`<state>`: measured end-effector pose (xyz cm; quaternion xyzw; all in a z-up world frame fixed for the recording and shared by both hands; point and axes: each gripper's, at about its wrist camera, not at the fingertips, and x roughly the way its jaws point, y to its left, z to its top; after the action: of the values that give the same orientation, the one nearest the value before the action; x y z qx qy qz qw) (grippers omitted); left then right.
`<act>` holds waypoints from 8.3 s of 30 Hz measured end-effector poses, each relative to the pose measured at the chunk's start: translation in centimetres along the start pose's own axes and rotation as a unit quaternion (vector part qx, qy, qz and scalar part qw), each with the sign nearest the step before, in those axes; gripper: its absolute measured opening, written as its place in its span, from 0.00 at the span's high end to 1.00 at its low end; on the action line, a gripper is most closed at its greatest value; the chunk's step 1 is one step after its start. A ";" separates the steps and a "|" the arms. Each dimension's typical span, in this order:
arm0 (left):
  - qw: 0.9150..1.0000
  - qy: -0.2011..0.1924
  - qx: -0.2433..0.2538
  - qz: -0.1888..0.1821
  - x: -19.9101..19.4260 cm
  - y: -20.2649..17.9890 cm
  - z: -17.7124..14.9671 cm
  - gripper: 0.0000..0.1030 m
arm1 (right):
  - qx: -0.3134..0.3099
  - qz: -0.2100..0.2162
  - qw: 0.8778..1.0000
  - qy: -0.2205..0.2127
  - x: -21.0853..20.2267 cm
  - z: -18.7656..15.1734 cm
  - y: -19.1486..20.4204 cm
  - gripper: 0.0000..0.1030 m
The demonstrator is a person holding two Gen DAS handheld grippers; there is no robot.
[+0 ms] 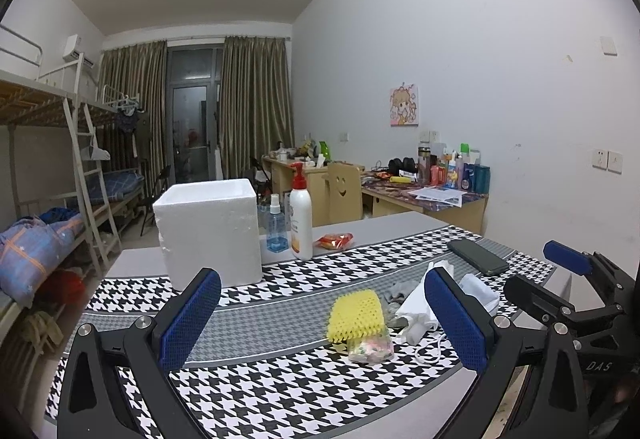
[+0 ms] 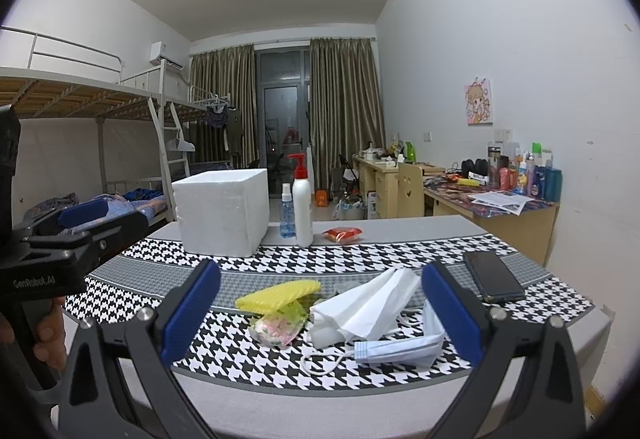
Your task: Organize soft objects
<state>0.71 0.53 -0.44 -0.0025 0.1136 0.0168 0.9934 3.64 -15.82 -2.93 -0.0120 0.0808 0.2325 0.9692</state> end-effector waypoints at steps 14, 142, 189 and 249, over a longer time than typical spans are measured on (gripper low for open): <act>1.000 0.012 0.007 -0.002 1.5 -0.1 -0.1 0.01 | 0.006 -0.007 1.000 0.012 1.2 0.1 -0.7 0.01; 0.988 0.141 0.022 -0.066 9.3 -0.5 -0.6 0.89 | 0.110 -0.118 0.983 0.089 4.6 1.1 -8.5 0.78; 0.996 0.092 0.010 -0.005 9.5 5.2 5.7 0.89 | 0.056 -0.019 0.995 0.076 11.0 5.9 -3.0 0.78; 0.993 0.064 -0.001 0.095 13.6 12.9 8.8 0.89 | -0.036 0.079 0.994 0.070 20.8 11.2 5.4 0.78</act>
<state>15.54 13.98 5.08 0.0061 0.1769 0.1112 0.9779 21.15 -1.02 4.82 -0.0566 0.1404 0.3095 0.9388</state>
